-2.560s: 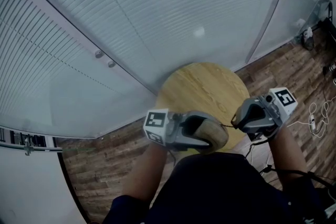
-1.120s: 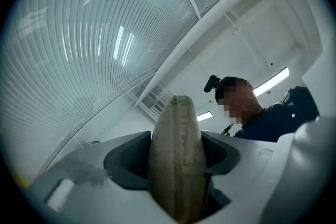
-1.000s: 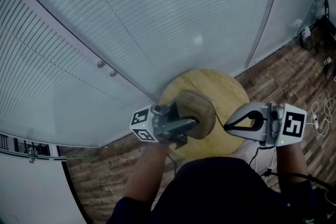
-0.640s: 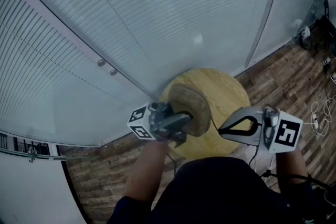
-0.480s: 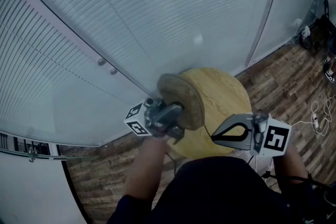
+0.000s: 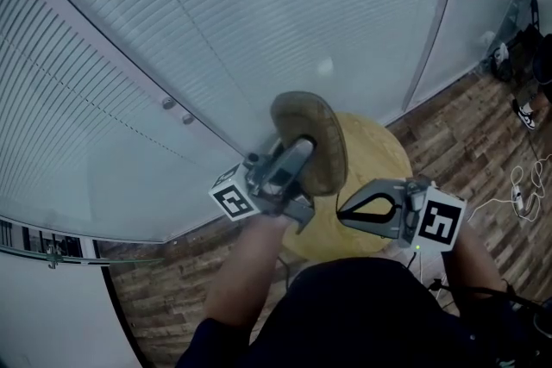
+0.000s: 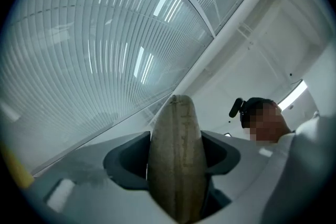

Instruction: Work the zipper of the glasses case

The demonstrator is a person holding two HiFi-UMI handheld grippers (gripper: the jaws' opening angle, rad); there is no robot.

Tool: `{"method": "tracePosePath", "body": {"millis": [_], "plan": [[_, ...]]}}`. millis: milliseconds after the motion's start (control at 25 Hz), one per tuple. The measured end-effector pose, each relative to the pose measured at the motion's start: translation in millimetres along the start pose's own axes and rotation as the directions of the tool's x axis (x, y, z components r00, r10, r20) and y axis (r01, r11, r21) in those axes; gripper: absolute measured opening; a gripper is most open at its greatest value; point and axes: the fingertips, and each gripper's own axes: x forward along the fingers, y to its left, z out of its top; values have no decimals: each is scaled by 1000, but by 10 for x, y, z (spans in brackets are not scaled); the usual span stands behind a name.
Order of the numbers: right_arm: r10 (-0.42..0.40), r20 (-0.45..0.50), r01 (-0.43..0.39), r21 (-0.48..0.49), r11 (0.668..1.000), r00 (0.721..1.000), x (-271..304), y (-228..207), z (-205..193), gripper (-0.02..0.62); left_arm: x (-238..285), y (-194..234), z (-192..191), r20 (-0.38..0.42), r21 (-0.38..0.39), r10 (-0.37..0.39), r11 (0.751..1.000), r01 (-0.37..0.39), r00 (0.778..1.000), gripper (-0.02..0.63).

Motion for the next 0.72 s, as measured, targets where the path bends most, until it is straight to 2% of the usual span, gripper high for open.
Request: {"method": "tracePosePath", "body": {"millis": [200, 440, 600, 720], "plan": [[2, -44, -5, -79, 997, 999, 101, -7, -49, 11, 98, -42, -72, -28, 38, 25, 999, -24, 999, 288], [28, -50, -37, -175, 984, 998, 348, -53, 31, 11, 28, 48, 35, 48, -31, 44, 999, -42, 998, 288], [13, -64, -24, -164, 986, 998, 416, -167, -63, 11, 6, 197, 70, 58, -19, 126, 992, -125, 990, 288], [27, -72, -37, -143, 989, 997, 437, -185, -145, 11, -4, 258, 31, 36, 10, 144, 989, -144, 989, 288]]}}
